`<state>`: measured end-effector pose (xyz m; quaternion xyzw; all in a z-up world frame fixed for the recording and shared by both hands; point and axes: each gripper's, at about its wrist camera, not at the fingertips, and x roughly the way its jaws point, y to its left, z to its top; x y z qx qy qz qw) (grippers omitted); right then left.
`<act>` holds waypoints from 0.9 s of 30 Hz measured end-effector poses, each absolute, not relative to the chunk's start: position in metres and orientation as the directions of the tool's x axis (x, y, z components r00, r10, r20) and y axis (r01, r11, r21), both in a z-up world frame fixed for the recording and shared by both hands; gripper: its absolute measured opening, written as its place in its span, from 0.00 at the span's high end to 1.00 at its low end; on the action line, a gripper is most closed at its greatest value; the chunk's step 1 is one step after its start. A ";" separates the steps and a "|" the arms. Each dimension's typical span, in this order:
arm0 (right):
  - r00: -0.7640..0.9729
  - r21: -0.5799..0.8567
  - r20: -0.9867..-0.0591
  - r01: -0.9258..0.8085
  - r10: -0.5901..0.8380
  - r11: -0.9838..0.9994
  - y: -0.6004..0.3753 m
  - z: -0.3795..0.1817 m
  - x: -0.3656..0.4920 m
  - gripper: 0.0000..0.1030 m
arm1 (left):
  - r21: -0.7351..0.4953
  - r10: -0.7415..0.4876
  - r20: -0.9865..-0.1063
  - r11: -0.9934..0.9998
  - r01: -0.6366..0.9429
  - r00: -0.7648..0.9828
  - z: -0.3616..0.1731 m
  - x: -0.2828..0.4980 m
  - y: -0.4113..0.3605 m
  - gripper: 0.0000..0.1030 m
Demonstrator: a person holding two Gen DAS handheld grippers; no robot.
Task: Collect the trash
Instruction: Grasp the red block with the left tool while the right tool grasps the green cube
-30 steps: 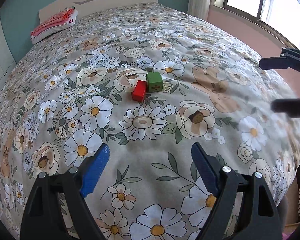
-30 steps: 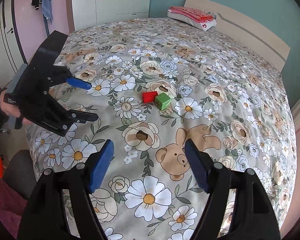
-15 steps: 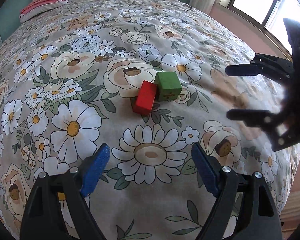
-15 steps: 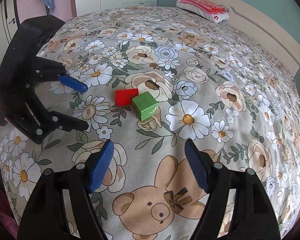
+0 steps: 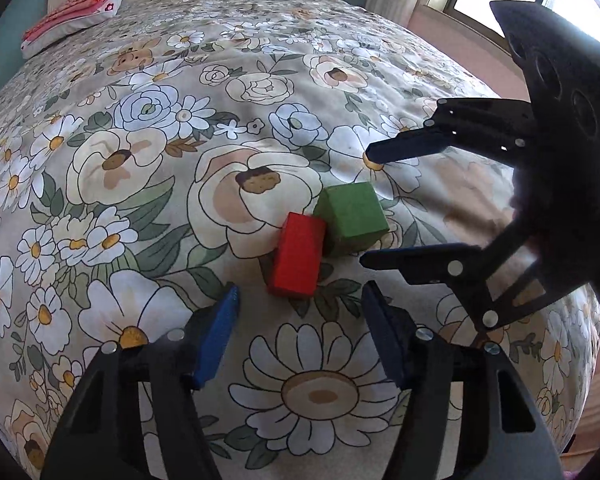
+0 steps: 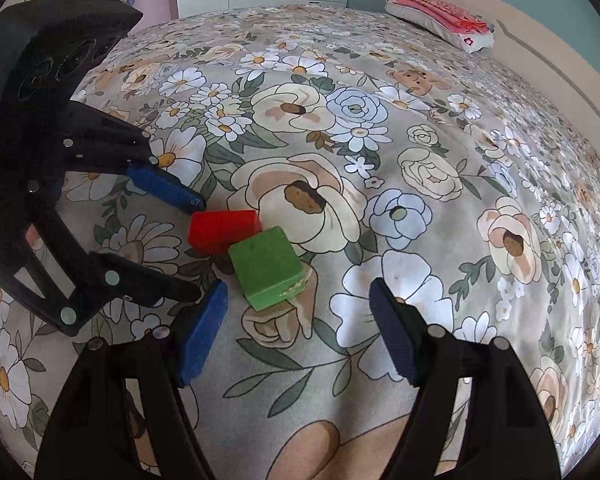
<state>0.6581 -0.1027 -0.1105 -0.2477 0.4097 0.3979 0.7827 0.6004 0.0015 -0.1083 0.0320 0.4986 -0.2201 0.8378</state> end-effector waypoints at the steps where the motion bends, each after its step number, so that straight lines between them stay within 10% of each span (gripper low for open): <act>1: 0.338 -0.051 -0.838 -0.831 0.428 0.554 -0.101 -0.111 0.660 0.30 | -0.168 -0.342 -0.848 0.898 0.406 0.406 -0.109 0.602 0.001 0.36; 16: 0.282 0.005 -0.851 -0.838 0.443 0.545 -0.081 -0.123 0.676 0.65 | -0.188 -0.356 -0.828 0.904 0.385 0.433 -0.114 0.622 0.006 0.77; 27: 0.354 0.008 -0.831 -0.764 0.429 0.645 -0.097 -0.112 0.657 0.70 | -0.223 -0.352 -0.820 0.923 0.314 0.452 -0.104 0.611 0.010 0.79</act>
